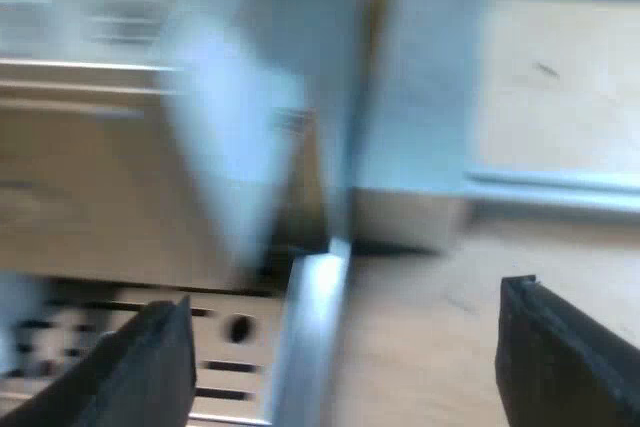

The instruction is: Place mug into machine

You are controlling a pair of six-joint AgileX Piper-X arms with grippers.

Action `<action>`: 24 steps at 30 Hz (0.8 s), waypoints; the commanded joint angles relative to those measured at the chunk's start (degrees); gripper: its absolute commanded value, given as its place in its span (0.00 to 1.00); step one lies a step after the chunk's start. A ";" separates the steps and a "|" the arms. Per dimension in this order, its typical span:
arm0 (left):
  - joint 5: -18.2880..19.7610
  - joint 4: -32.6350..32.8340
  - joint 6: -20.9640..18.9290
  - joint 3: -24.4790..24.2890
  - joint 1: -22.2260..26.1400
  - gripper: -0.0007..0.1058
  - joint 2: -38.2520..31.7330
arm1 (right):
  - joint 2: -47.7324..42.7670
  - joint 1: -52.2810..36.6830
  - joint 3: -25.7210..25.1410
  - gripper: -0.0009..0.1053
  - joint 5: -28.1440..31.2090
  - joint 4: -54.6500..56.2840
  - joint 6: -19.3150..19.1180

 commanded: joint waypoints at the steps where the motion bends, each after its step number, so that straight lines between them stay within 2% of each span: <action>1: 0.24 -0.73 -0.72 -1.35 1.28 0.77 -0.06 | -1.47 -4.56 -0.31 0.61 -2.98 1.47 -1.27; 7: 0.25 0.65 -0.72 -3.16 1.30 0.77 -0.45 | -4.25 -18.46 -0.01 0.61 -6.63 1.89 -4.39; 9: -0.34 0.63 -0.72 -3.30 1.30 0.77 -1.26 | -5.99 -21.92 0.25 0.61 -9.26 2.05 -5.05; 12: -2.45 1.04 -0.53 -3.30 1.30 0.77 -2.75 | -8.58 -24.86 0.24 0.61 -9.89 3.30 -7.41; 15: -3.29 1.48 0.05 -3.30 1.30 0.77 -3.58 | -10.19 -25.93 0.24 0.61 -9.89 4.61 -8.64; 17: -4.76 3.47 2.21 -3.30 1.30 0.77 -6.58 | -12.83 -26.06 0.24 0.61 -9.89 7.23 -10.73; 24: -9.23 9.97 4.40 -3.30 1.30 0.77 -13.89 | -21.97 -26.06 0.24 0.61 -8.98 12.46 -10.84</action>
